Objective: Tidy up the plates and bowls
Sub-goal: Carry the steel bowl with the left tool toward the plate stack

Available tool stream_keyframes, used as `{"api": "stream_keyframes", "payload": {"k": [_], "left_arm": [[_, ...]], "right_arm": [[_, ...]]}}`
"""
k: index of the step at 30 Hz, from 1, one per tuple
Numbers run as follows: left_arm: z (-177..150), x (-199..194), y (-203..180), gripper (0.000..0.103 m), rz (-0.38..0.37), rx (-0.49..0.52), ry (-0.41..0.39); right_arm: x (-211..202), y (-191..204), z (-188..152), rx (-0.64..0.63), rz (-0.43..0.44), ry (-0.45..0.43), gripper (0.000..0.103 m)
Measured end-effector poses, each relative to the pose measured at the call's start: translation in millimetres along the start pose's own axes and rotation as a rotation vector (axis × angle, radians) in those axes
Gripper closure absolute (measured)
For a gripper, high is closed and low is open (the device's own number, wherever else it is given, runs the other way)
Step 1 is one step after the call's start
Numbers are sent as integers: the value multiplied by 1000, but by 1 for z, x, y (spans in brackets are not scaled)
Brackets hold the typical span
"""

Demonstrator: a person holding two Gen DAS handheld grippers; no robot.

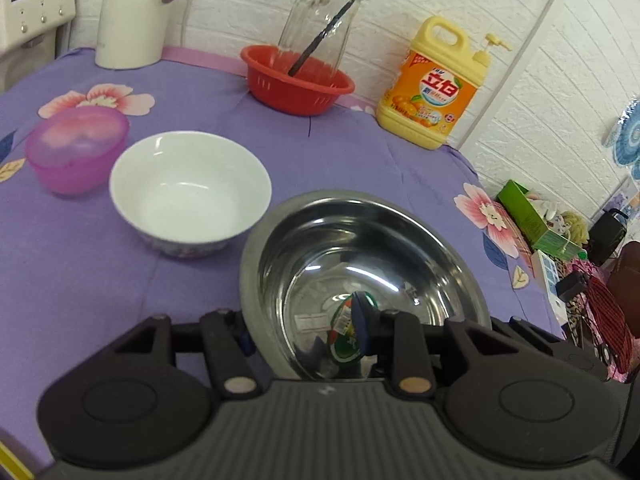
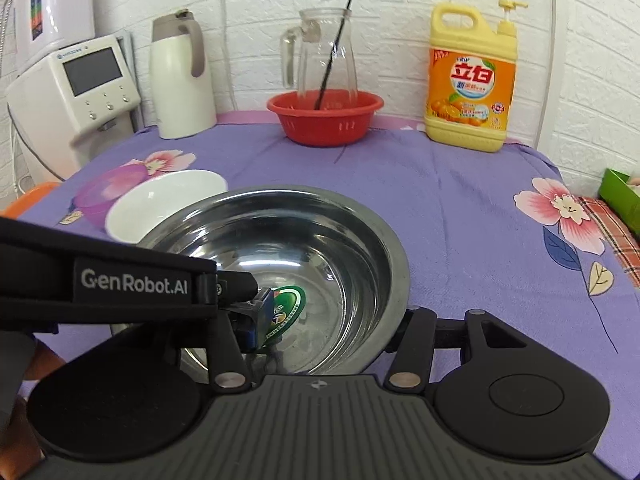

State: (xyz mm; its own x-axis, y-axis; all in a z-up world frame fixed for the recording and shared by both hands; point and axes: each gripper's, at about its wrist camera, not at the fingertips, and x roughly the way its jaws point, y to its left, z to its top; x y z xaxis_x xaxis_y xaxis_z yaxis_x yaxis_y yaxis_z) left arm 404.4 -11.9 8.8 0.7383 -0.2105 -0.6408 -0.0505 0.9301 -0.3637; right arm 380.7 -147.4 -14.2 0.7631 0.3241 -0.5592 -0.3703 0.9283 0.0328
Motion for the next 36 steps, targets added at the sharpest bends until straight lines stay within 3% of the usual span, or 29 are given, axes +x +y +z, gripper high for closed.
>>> {"api": "stream_keyframes", "payload": {"k": [12,18,25,30,36], "left_arm": [[-82,-83,-1,76,-92,99,57],[-115,-104,0,76,-121,141,83],[-130,-97,-9,76,-127,173,110],[-135,-90,-4,76,-105,168,123],[-137,-89,-4,75,-96,182,99]], "right_arm": [[-94,35,-63,22,-44,-15,15],[-126,56,-97,43,-76,-14,15],[-131,54,-116,92,-114,5,15],[-125,53,-124,117,-95,27,15],[-123,56,-130,104,-94,15,14]]}}
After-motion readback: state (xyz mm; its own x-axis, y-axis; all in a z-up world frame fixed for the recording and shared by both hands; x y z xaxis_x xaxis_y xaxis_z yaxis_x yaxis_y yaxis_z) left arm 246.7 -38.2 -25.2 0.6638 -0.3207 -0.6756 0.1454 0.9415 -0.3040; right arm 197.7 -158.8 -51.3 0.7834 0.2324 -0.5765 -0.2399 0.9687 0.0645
